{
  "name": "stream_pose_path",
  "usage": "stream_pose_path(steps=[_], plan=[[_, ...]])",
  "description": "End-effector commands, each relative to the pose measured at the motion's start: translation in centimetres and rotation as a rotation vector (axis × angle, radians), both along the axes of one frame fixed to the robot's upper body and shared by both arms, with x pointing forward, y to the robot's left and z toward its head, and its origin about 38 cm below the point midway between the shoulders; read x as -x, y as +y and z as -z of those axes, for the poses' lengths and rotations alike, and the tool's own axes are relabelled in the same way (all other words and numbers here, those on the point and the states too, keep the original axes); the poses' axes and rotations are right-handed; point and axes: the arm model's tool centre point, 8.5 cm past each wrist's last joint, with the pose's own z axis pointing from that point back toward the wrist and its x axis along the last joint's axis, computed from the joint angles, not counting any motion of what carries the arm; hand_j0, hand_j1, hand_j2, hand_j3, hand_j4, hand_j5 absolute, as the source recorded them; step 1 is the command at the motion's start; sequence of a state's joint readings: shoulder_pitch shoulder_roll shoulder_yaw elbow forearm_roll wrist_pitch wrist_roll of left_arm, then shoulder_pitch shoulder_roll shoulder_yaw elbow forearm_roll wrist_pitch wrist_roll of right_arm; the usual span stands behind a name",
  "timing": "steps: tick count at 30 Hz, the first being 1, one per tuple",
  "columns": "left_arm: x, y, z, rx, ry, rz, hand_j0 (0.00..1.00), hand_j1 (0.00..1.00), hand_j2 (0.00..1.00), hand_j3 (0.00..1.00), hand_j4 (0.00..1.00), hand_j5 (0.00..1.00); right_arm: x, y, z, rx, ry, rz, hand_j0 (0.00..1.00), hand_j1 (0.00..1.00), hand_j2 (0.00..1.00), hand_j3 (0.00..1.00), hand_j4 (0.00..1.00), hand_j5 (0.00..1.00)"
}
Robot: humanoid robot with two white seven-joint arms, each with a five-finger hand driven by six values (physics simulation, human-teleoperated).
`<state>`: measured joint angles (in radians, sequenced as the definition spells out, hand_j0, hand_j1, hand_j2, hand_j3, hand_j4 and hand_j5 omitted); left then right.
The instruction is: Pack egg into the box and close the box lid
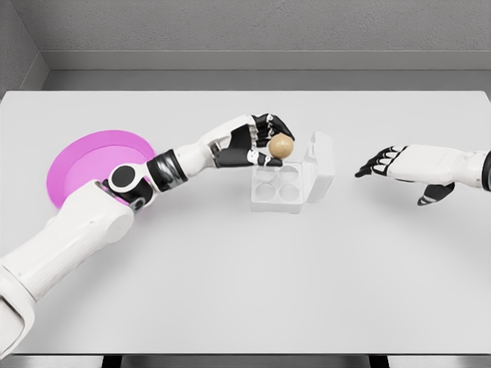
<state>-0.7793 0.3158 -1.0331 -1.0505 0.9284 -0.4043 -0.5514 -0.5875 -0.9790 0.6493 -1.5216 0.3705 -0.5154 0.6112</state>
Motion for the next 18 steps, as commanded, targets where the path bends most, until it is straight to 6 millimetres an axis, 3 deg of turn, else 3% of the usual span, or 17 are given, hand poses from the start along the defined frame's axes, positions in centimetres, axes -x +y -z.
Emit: stream_pose_path(steps=[1,6,12,18], plan=[[0.0,-0.6,0.1,0.008,0.004,0.005,0.38,0.38,0.38,0.38,0.38,0.38,0.0,0.0,0.0,-0.003,0.000,0.002,1.00,1.00,1.00,1.00,1.00,1.00],[0.1,-1.8,0.2,0.018,0.009,0.018,0.38,0.38,0.38,0.38,0.38,0.38,0.0,0.0,0.0,-0.003,0.000,0.002,1.00,1.00,1.00,1.00,1.00,1.00],[-0.3,-1.3,0.8,0.005,0.021,-0.006,0.38,0.38,0.38,0.38,0.38,0.38,0.0,0.0,0.0,-0.003,0.001,0.004,1.00,1.00,1.00,1.00,1.00,1.00],[-0.4,-2.0,1.6,-0.012,0.030,-0.008,0.40,0.40,0.40,0.40,0.40,0.40,0.0,0.0,0.0,-0.003,0.000,0.002,1.00,1.00,1.00,1.00,1.00,1.00]])
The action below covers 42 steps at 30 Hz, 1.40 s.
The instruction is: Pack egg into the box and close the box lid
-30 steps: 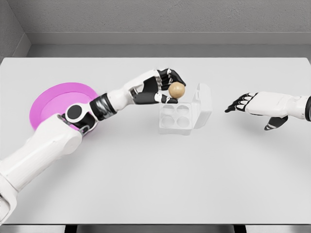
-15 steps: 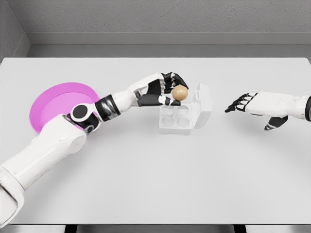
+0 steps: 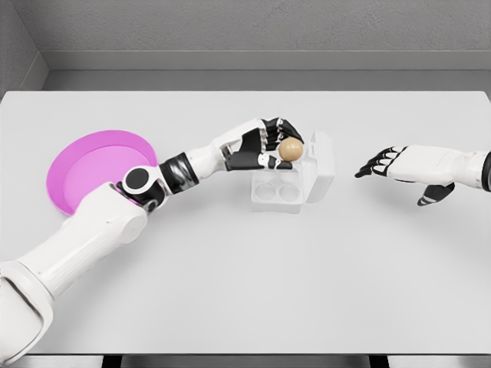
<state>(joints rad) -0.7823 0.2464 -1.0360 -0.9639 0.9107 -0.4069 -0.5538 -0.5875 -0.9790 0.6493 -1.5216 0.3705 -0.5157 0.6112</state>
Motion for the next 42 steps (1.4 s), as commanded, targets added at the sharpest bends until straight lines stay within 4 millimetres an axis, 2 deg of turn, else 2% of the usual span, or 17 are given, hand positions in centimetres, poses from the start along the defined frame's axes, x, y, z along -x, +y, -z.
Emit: stream_pose_path(steps=[1,7,24,31,33,34,42], plan=[[-0.2,-0.2,0.5,-0.006,0.009,-0.008,0.40,0.40,0.40,0.40,0.40,0.40,0.0,0.0,0.0,-0.003,0.000,0.003,1.00,1.00,1.00,1.00,1.00,1.00],[0.1,-1.4,0.6,-0.010,0.003,0.012,0.40,0.40,0.40,0.40,0.40,0.40,0.0,0.0,0.0,-0.003,0.000,0.003,1.00,1.00,1.00,1.00,1.00,1.00],[0.1,-0.9,1.2,-0.018,0.015,-0.001,0.41,0.41,0.41,0.41,0.41,0.41,0.0,0.0,0.0,-0.003,0.000,0.003,1.00,1.00,1.00,1.00,1.00,1.00],[0.1,-0.8,1.2,-0.016,0.010,-0.002,0.58,0.58,0.58,0.58,0.58,0.58,0.0,0.0,0.0,-0.003,0.000,0.003,1.00,1.00,1.00,1.00,1.00,1.00],[0.1,-0.8,1.2,-0.017,0.009,-0.002,0.59,0.59,0.59,0.59,0.59,0.59,0.0,-0.1,-0.1,-0.003,-0.001,0.003,1.00,1.00,1.00,1.00,1.00,1.00],[0.1,-0.7,1.1,-0.023,0.000,-0.002,0.65,0.65,0.65,0.65,0.65,0.65,0.0,0.0,0.0,-0.003,0.000,0.003,1.00,1.00,1.00,1.00,1.00,1.00],[0.1,-0.5,1.2,-0.032,-0.007,-0.003,0.70,0.70,0.70,0.70,0.70,0.70,0.0,-0.1,-0.1,-0.003,-0.001,0.003,1.00,1.00,1.00,1.00,1.00,1.00]])
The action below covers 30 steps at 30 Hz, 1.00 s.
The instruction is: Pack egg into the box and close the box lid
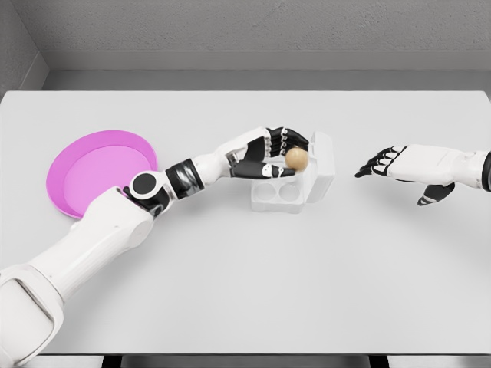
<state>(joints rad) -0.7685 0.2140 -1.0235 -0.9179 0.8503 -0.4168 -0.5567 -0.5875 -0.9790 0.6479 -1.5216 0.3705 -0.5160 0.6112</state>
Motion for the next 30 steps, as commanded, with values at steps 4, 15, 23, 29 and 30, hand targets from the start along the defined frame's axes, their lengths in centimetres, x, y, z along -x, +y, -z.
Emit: stream_pose_path(steps=[4,15,23,29,30], plan=[[-0.1,0.1,-0.1,0.004,0.001,-0.003,0.74,0.74,0.74,0.74,0.74,0.74,0.0,0.0,-0.1,-0.003,0.000,0.003,1.00,1.00,1.00,1.00,1.00,1.00],[-0.6,4.4,-4.9,0.056,-0.193,-0.023,1.00,1.00,1.00,1.00,1.00,1.00,-0.1,-0.1,-0.2,-0.004,-0.003,0.003,1.00,1.00,1.00,1.00,1.00,1.00],[5.8,19.2,-18.7,-0.518,-0.944,0.021,1.00,1.00,1.00,1.00,1.00,1.00,-0.1,0.6,-0.8,-0.018,-0.022,-0.047,1.00,1.00,1.00,1.00,1.00,1.00],[6.9,22.3,-17.0,-0.791,-1.011,0.019,1.00,1.00,1.00,1.00,1.00,1.00,-0.3,3.1,-0.5,-0.068,-0.032,-0.124,1.00,1.00,1.00,1.00,1.00,1.00],[7.2,22.2,-16.8,-0.789,-1.009,0.023,1.00,1.00,1.00,1.00,1.00,1.00,-0.3,3.4,-0.5,-0.073,-0.031,-0.127,1.00,1.00,1.00,1.00,1.00,1.00]])
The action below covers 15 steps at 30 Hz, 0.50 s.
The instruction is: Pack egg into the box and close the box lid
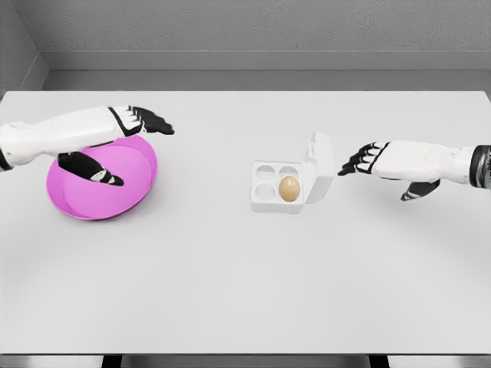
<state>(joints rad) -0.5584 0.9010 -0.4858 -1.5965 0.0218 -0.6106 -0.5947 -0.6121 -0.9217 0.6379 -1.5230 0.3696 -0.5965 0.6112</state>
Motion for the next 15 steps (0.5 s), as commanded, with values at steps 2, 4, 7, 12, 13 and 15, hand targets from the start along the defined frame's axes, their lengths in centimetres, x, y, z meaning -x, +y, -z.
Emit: stream_pose_path(steps=[2,4,7,12,13,15], plan=[[0.3,0.5,-1.2,-0.043,-0.047,-0.007,1.00,1.00,1.00,1.00,1.00,1.00,-0.2,1.2,0.0,-0.029,-0.004,-0.023,1.00,1.00,1.00,1.00,1.00,1.00],[0.3,0.7,-1.1,-0.039,-0.045,-0.013,1.00,1.00,1.00,1.00,1.00,1.00,-0.4,1.7,-0.1,-0.039,-0.009,-0.031,1.00,1.00,1.00,1.00,1.00,1.00],[0.3,0.7,-0.9,-0.040,-0.037,-0.013,1.00,1.00,1.00,1.00,1.00,1.00,-0.5,2.4,-1.3,-0.044,-0.040,-0.059,1.00,1.00,1.00,1.00,1.00,1.00],[0.4,0.8,-0.6,-0.042,-0.031,-0.014,1.00,1.00,1.00,1.00,1.00,1.00,-0.6,5.7,-1.7,-0.094,-0.060,-0.128,1.00,1.00,1.00,1.00,1.00,1.00],[0.4,0.8,-0.6,-0.042,-0.031,-0.014,1.00,1.00,1.00,1.00,1.00,1.00,-0.7,7.0,-1.3,-0.120,-0.055,-0.149,1.00,1.00,1.00,1.00,1.00,1.00],[0.4,0.8,-0.6,-0.042,-0.031,-0.014,1.00,1.00,1.00,1.00,1.00,1.00,-0.6,8.7,-0.5,-0.139,-0.035,-0.179,1.00,1.00,1.00,1.00,1.00,1.00]])
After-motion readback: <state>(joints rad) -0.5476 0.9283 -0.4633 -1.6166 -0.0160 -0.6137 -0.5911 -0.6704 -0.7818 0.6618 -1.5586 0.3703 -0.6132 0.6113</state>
